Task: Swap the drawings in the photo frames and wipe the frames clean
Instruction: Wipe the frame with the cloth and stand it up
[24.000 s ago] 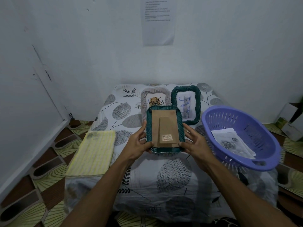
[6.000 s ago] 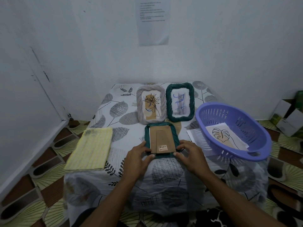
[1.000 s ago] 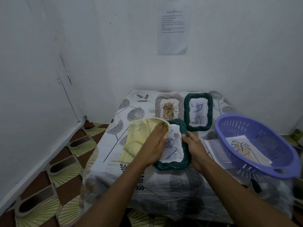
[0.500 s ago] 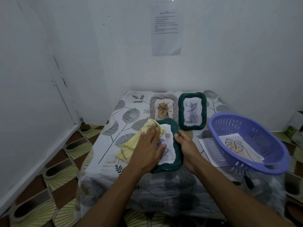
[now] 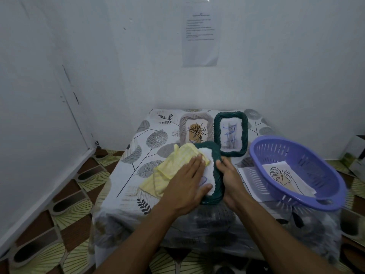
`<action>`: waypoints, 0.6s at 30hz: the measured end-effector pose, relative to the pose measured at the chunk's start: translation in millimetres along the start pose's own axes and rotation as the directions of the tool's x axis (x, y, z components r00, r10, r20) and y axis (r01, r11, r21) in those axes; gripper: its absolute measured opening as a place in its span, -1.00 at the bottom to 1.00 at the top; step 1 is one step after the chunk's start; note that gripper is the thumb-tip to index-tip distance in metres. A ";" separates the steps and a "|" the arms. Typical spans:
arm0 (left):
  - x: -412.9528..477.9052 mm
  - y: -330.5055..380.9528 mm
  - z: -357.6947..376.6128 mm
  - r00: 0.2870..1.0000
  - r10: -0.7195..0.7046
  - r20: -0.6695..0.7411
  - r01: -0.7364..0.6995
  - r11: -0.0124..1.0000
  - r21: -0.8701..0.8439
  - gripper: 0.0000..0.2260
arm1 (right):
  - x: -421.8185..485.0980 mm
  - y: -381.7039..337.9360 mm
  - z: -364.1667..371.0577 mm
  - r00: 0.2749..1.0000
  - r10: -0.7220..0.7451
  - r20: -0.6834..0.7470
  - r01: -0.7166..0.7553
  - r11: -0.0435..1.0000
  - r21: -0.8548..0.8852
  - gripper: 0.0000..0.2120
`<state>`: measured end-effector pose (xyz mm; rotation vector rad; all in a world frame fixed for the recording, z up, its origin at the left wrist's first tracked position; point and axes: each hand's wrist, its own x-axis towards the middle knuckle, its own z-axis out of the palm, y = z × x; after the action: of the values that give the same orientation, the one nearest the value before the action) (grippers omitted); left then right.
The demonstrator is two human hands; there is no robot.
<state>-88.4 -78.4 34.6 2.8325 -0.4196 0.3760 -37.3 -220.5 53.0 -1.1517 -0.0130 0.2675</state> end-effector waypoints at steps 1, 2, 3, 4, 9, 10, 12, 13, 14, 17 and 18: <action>-7.0 4.8 2.2 1.000 0.017 -0.002 -0.017 0.999 0.030 -0.30 | 2.8 -6.4 -2.9 1.000 -0.025 -0.017 0.025 1.000 -0.006 -0.76; -14.1 8.4 4.5 1.000 0.023 -0.017 -0.022 0.996 0.084 -0.29 | 5.2 -12.3 -5.9 0.999 -0.045 -0.029 0.044 0.999 -0.013 -0.78; -18.6 9.5 6.2 0.999 0.020 -0.043 -0.013 0.989 0.149 -0.29 | 6.8 -16.3 -8.4 0.998 -0.054 -0.032 0.053 0.998 -0.013 -0.79; -18.7 8.7 6.1 0.997 0.005 -0.074 0.010 0.980 0.199 -0.29 | 6.2 -18.3 -9.7 0.998 -0.054 -0.024 0.053 0.999 -0.005 -0.79; 11.6 -1.1 -14.6 0.982 -0.114 -0.148 0.149 0.957 0.248 -0.26 | -3.1 -10.6 -6.0 0.998 -0.036 0.044 0.034 0.999 0.042 -0.74; 13.5 1.5 -16.4 0.986 -0.099 -0.134 0.128 0.964 0.233 -0.26 | -3.2 -12.2 -5.5 0.998 -0.042 0.038 0.040 0.997 0.066 -0.75; 6.5 12.4 -14.0 0.996 -0.003 -0.089 0.021 0.979 0.204 -0.28 | 1.8 -18.3 -7.9 0.998 -0.061 -0.002 0.061 0.995 0.082 -0.77; -0.9 18.8 -9.5 0.996 0.059 -0.070 -0.044 0.979 0.200 -0.31 | 4.7 -22.2 -10.2 0.997 -0.071 -0.026 0.073 0.995 0.073 -0.78; -9.0 23.5 -5.1 0.992 0.109 -0.060 -0.094 0.974 0.207 -0.33 | 7.1 -25.6 -12.4 0.996 -0.081 -0.043 0.084 0.995 0.060 -0.79; -9.0 19.2 -3.5 0.994 0.076 -0.080 -0.056 0.970 0.235 -0.33 | 6.7 -25.9 -13.4 0.996 -0.085 -0.023 0.085 0.996 0.032 -0.80; -1.8 15.2 -7.2 0.995 0.030 -0.097 -0.007 0.973 0.230 -0.31 | 4.5 -24.1 -12.1 0.997 -0.079 -0.002 0.079 0.997 0.027 -0.79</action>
<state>-96.4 -90.0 44.0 3.0166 -0.4066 0.6037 -26.3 -239.6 69.2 -1.1218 -0.0536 0.1964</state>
